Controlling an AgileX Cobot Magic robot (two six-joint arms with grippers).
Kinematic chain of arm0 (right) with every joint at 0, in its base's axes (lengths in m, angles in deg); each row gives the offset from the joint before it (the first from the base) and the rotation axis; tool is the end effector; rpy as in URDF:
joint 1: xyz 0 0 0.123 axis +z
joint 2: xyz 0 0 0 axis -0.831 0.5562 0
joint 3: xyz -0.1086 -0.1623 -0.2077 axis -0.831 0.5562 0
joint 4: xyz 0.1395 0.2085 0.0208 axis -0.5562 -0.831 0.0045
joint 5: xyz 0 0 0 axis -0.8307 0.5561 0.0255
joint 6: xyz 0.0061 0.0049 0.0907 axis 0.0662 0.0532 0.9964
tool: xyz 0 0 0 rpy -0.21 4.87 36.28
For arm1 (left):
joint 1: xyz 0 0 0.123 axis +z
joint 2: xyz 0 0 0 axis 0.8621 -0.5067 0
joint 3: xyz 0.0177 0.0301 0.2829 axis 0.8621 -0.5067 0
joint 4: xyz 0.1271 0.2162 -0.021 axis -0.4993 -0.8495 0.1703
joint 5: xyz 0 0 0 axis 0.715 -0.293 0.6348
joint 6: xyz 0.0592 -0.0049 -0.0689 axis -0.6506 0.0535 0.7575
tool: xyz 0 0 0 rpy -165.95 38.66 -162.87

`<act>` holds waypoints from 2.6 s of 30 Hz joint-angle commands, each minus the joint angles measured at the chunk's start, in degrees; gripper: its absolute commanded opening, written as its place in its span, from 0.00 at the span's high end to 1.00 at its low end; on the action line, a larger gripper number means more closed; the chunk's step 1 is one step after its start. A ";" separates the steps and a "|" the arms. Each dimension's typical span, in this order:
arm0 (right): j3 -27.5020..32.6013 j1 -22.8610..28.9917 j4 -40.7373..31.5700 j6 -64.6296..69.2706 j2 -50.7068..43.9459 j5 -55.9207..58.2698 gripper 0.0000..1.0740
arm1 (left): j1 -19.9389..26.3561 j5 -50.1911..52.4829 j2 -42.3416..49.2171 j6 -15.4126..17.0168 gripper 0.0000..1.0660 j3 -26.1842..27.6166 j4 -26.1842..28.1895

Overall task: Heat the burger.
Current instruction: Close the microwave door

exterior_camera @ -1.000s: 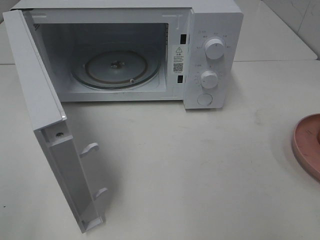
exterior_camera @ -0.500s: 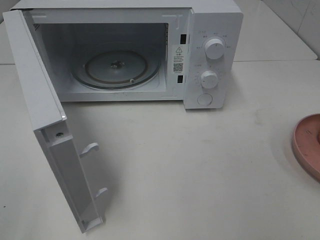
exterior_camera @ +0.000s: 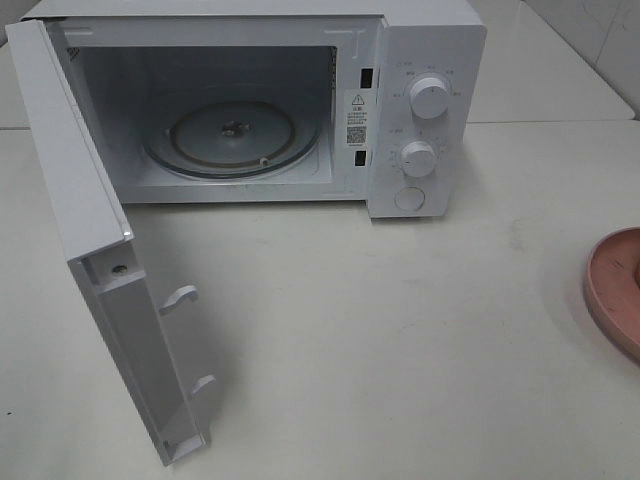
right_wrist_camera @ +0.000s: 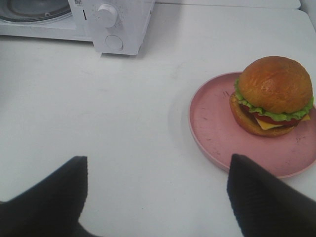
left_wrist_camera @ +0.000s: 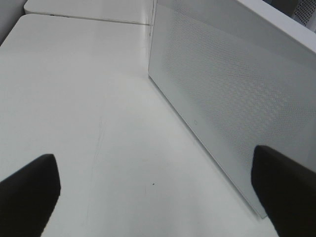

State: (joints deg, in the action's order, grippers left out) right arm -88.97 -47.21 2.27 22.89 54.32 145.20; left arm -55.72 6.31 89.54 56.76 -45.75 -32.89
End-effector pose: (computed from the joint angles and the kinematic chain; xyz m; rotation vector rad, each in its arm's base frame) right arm -0.0055 -0.0020 0.2814 -0.1061 2.0097 0.1158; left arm -0.0047 -0.0102 0.2798 -0.0124 2.0121 -0.0756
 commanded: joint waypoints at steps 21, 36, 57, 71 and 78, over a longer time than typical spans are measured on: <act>0.06 -0.23 0.11 -0.46 -1.49 -0.11 0.29 | 0.23 0.29 1.09 0.40 0.08 -0.34 0.52; 0.06 -0.23 0.11 -0.46 -1.49 -0.11 0.29 | 0.23 0.29 1.09 0.40 0.08 -0.34 0.69; 0.06 -0.23 0.11 -0.46 -1.49 -0.11 0.29 | 0.23 11.00 -6.30 0.52 0.20 1.60 2.46; 0.06 -0.23 0.11 -0.46 -1.49 -0.11 0.29 | 0.23 27.62 -26.47 0.40 0.97 1.20 2.23; 0.06 -0.23 0.11 -0.46 -1.49 -0.11 0.29 | 0.23 43.89 -39.71 -3.55 1.00 -3.38 2.35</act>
State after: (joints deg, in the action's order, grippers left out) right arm -88.97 -47.21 2.27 22.89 54.32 145.20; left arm -55.72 42.86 53.39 54.76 -47.30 -31.28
